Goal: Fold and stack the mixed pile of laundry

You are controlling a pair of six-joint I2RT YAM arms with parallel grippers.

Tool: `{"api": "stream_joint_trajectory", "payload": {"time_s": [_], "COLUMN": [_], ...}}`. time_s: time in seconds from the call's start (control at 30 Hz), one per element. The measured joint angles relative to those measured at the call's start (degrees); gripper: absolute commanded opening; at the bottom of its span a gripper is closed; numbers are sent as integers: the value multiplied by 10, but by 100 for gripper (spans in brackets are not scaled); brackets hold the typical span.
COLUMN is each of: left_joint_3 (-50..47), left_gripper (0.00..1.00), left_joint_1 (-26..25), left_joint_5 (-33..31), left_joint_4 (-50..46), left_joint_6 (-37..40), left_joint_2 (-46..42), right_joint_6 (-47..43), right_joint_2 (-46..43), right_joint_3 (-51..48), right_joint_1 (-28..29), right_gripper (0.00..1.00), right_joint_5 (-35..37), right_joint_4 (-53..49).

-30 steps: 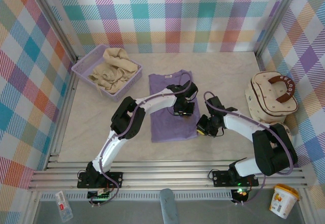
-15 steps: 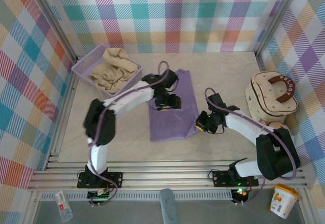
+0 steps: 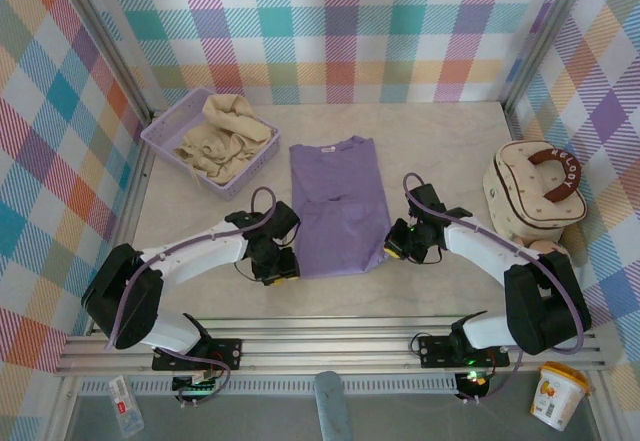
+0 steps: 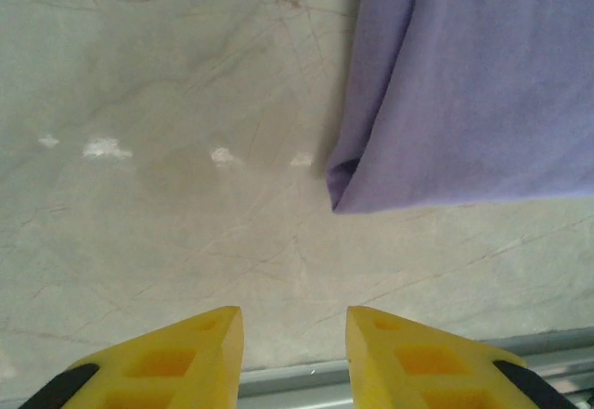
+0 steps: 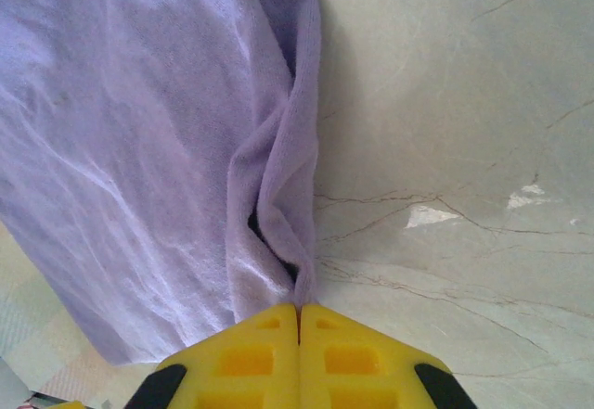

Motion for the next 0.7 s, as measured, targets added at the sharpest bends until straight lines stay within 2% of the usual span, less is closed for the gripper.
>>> {"api": "stream_joint_trajectory", "payload": {"time_s": [0.23, 0.47, 0.57, 0.63, 0.7], "left_joint_3": [2, 20, 26, 28, 31], "left_gripper": [34, 24, 14, 3, 0], "left_joint_1": [-8, -13, -13, -14, -14], "left_joint_5": [2, 2, -1, -2, -3], "left_joint_4": [83, 99, 99, 99, 96], "left_joint_6": [-20, -13, -11, -7, -3], "left_joint_2": [50, 116, 122, 124, 124], "right_joint_6": [0, 0, 0, 0, -2], "right_joint_2": [0, -9, -13, -15, -17], "right_joint_3": [0, -2, -5, -6, -6], "right_joint_1": [5, 5, 5, 5, 5], "right_gripper": [0, 0, 0, 0, 0], "right_joint_5": [0, 0, 1, 1, 1], "right_joint_4": [-3, -6, -6, -9, -11]}}
